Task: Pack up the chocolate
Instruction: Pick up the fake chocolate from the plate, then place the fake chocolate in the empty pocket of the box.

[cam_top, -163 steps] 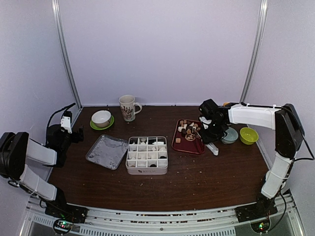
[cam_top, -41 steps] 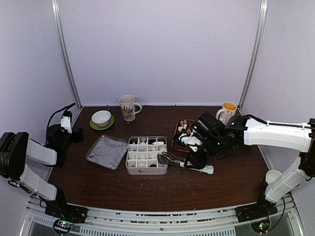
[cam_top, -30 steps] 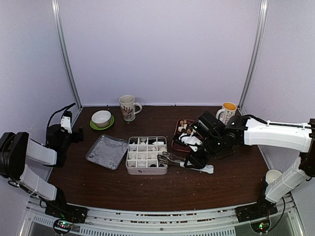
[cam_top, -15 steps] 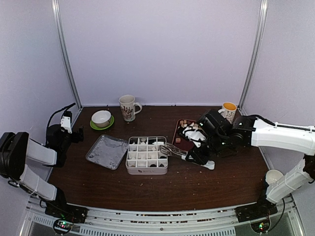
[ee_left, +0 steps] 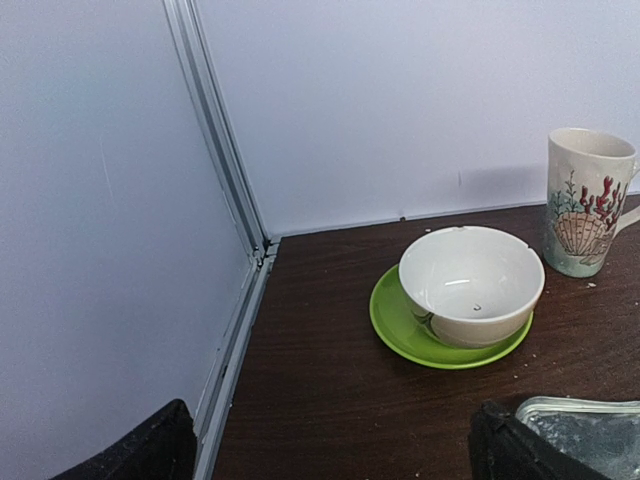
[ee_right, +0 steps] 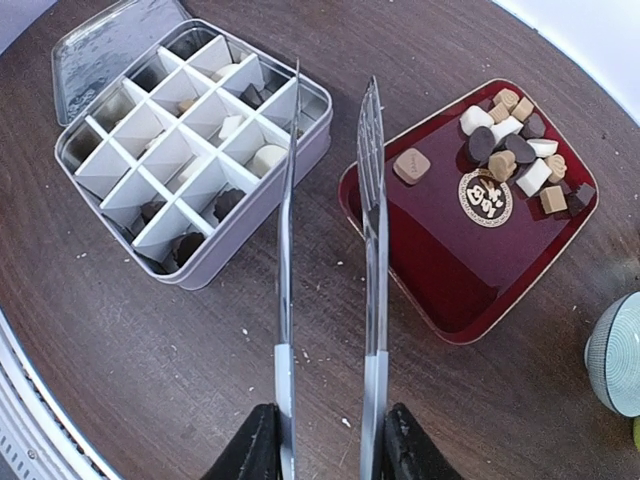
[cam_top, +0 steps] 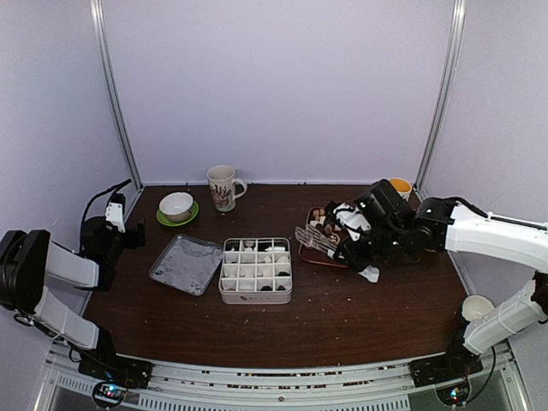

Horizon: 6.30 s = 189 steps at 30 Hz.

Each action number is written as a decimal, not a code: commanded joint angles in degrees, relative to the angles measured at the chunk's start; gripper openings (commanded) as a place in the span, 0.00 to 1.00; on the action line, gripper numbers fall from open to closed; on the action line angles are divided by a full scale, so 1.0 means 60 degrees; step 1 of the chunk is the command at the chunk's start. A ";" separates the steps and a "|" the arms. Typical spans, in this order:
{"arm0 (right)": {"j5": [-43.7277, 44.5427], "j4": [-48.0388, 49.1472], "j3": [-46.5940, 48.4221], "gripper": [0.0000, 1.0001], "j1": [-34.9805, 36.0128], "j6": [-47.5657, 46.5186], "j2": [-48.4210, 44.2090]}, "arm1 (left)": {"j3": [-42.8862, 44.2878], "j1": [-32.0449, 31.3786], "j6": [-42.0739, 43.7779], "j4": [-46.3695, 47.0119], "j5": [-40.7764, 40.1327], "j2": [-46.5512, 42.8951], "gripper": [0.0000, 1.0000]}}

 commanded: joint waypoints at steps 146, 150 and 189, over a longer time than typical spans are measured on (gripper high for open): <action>-0.1598 -0.0610 0.1237 0.24 -0.2306 0.0802 0.1171 | 0.0144 0.0061 -0.0077 0.0250 -0.0056 0.0048 0.98; -0.1650 -0.0293 0.0765 0.24 -0.2239 0.0736 0.0742 | 0.0133 0.0070 -0.0077 0.0252 -0.0058 0.0047 0.98; -0.5307 -0.1149 0.2151 0.25 -0.0208 -0.0024 0.1166 | 0.0132 0.0065 -0.0077 0.0252 -0.0058 0.0048 0.98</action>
